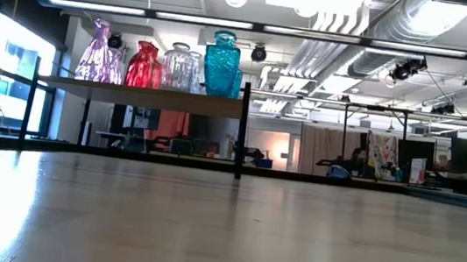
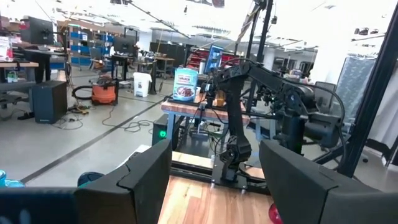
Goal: Sort vases onto shelf
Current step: Put the red vase on the shelf aligned with the other red vases
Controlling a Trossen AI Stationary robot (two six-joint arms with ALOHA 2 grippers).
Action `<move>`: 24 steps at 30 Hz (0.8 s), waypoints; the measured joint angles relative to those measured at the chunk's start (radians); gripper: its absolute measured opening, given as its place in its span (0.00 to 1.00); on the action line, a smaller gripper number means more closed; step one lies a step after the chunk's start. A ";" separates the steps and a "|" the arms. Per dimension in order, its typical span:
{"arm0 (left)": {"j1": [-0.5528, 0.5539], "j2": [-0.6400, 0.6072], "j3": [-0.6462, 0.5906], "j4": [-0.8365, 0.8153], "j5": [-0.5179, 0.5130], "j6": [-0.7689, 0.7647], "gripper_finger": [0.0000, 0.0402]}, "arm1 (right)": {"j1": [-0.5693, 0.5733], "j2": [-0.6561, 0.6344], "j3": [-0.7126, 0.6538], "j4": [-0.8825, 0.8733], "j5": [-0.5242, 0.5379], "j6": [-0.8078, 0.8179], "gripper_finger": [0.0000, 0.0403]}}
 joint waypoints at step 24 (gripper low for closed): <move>0.000 0.000 0.000 0.000 0.000 0.000 0.58 | -0.010 0.161 0.002 0.066 -0.010 0.112 0.67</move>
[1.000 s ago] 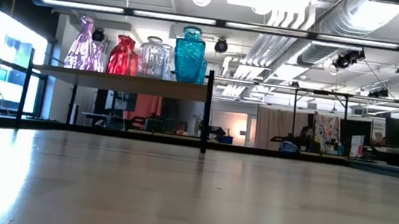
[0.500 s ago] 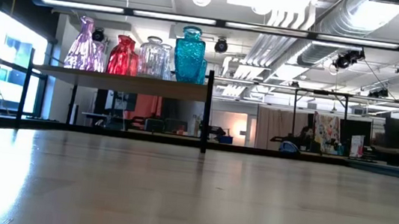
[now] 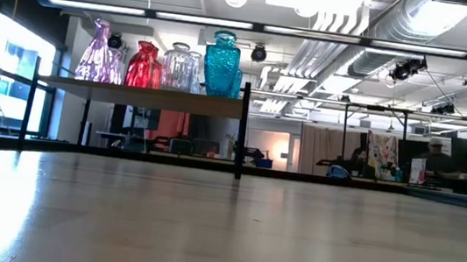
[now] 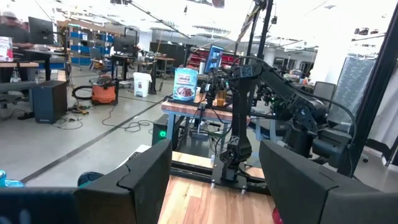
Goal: Sort vases onto shelf
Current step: Put the red vase on the shelf aligned with the other red vases
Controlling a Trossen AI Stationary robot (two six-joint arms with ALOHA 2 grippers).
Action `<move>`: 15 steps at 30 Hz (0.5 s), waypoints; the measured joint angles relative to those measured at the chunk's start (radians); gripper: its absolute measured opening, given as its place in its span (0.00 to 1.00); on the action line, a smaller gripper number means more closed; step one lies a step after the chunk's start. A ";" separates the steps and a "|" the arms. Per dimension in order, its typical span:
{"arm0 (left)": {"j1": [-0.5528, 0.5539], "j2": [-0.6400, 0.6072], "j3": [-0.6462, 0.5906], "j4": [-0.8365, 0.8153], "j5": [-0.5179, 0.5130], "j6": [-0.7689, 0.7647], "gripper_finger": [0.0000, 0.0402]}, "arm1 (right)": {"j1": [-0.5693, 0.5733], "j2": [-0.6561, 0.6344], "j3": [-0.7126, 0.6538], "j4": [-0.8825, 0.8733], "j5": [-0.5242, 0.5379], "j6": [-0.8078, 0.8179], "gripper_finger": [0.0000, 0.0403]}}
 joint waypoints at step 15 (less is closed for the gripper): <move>0.000 0.000 0.000 0.000 0.000 0.001 0.58 | -0.013 0.009 0.000 0.022 0.002 0.016 0.34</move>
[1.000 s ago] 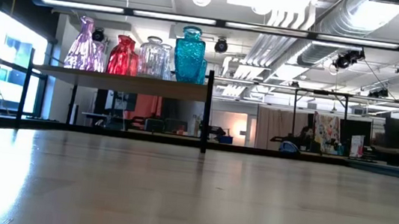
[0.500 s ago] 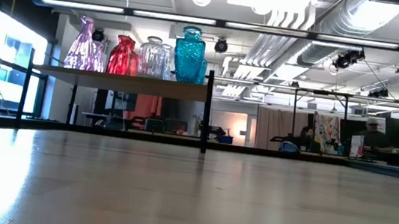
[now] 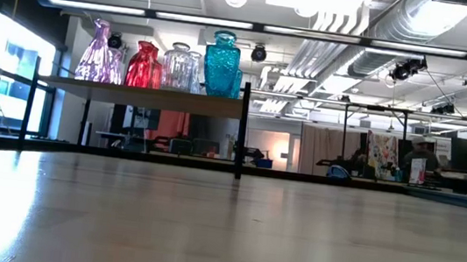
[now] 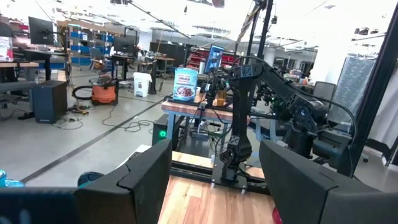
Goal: Sort vases onto shelf
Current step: Put the red vase on the shelf aligned with the other red vases
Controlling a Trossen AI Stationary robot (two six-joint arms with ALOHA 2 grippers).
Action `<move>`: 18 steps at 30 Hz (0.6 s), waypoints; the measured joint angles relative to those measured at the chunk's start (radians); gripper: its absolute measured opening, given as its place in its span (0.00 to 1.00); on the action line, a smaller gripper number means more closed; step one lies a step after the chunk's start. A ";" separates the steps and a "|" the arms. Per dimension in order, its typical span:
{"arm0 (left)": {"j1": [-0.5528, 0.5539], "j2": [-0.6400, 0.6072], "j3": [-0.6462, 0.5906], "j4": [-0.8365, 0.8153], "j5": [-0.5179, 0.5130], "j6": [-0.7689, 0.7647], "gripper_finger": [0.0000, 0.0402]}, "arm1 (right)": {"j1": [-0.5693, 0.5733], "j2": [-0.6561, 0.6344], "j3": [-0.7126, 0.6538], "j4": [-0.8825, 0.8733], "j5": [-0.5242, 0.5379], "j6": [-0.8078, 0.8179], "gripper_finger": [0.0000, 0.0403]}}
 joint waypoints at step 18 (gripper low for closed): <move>0.000 0.000 0.000 -0.001 0.000 0.000 0.58 | 0.000 -0.025 0.001 0.032 -0.002 0.011 0.02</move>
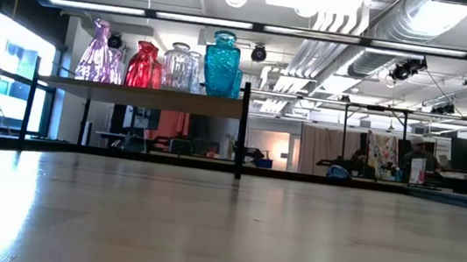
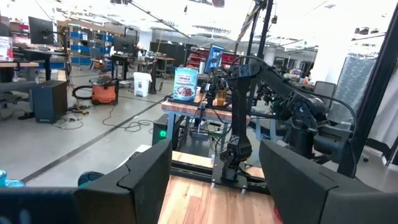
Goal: Sort vases onto shelf
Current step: Put the red vase on the shelf aligned with the other red vases
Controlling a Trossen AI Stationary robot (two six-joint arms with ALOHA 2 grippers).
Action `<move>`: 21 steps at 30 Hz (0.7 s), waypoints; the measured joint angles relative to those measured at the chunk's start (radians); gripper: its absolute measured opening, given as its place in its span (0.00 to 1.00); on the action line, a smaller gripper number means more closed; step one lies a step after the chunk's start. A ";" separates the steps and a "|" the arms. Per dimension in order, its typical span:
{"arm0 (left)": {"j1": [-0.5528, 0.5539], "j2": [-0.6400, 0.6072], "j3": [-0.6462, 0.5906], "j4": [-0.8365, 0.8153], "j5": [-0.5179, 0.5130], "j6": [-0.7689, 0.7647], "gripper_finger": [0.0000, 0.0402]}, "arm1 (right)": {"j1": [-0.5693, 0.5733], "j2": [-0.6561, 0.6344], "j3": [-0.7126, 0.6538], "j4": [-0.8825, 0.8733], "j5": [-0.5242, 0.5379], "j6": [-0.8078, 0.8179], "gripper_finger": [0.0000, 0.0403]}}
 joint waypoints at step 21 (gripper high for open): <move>-0.017 0.000 -0.001 -0.040 0.000 0.027 0.58 | -0.012 -0.178 -0.003 0.073 0.156 -0.015 0.00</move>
